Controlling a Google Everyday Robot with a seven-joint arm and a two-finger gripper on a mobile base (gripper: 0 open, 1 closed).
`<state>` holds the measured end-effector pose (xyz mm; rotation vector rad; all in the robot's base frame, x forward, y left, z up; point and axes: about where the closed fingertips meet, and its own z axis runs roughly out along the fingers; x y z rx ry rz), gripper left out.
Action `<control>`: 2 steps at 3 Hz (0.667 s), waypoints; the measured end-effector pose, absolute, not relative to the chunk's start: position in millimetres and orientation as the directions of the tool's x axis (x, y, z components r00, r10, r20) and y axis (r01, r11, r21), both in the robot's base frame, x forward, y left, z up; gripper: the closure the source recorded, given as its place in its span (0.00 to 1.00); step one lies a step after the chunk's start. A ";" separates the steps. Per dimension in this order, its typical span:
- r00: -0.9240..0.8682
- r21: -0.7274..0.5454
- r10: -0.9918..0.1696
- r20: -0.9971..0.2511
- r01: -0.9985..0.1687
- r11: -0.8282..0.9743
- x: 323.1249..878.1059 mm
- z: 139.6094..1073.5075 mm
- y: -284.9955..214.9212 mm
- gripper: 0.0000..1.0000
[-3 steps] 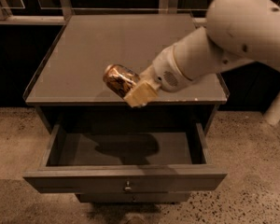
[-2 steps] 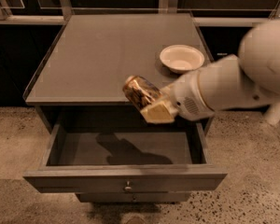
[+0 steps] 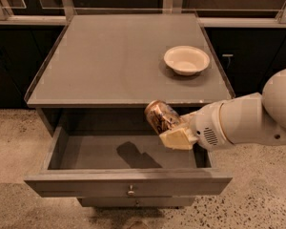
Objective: Place orange can into top drawer
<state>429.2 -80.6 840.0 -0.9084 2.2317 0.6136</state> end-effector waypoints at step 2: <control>-0.647 0.277 -0.286 -0.707 -0.625 0.730 463.9 775.0 -108.3 1.00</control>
Offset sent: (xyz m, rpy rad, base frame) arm 0.0587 -0.0511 -0.1223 0.1547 0.1220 -0.2694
